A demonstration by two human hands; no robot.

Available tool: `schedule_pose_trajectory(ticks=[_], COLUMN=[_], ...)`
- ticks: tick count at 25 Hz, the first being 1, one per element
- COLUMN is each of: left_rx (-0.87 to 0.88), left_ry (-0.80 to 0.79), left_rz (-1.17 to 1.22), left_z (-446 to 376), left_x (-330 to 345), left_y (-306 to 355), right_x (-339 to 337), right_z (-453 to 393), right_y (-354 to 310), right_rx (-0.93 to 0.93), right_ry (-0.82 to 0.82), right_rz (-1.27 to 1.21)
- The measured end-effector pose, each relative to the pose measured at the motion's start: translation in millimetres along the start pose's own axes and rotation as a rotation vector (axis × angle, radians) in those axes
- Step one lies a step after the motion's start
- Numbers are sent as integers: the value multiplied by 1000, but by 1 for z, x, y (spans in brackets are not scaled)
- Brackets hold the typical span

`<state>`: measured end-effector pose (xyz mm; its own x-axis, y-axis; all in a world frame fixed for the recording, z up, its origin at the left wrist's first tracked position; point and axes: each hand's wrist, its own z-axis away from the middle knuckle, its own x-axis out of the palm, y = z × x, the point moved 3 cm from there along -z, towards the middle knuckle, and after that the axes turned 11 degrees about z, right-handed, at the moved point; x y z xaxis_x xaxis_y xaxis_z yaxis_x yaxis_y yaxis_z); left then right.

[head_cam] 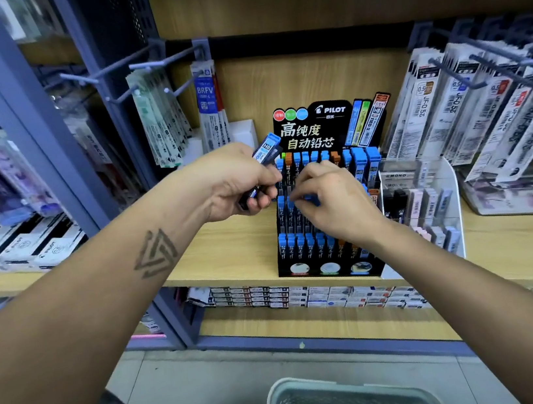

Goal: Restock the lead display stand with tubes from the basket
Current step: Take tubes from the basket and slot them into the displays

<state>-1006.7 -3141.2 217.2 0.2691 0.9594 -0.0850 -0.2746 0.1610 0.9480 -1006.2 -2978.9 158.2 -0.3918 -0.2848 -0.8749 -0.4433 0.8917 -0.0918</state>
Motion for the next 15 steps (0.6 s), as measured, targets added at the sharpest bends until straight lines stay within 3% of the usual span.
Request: schedule_pose_trajectory(ticks=[2,4,6,7,15], left_rx=[2,-2,-13,-11,10], left_ry=[-41,-102,-154,-173,-235], left_rz=[-35,-75,-118,-142,-125], left_z=[1,3,4,3,-6], left_x=[8,19,33,40,84], left_y=[-2,-3,-5,-6,-5], right_x=[-11,-27,-38,-42,-65], right_z=[-1,0,6,10,35], right_y=[7,14,17,20,57], right_rx=[168,386,474,474,469], right_ry=[47,60,23,1,19], right_rz=[-225,-738,-1166,-1245,-1116])
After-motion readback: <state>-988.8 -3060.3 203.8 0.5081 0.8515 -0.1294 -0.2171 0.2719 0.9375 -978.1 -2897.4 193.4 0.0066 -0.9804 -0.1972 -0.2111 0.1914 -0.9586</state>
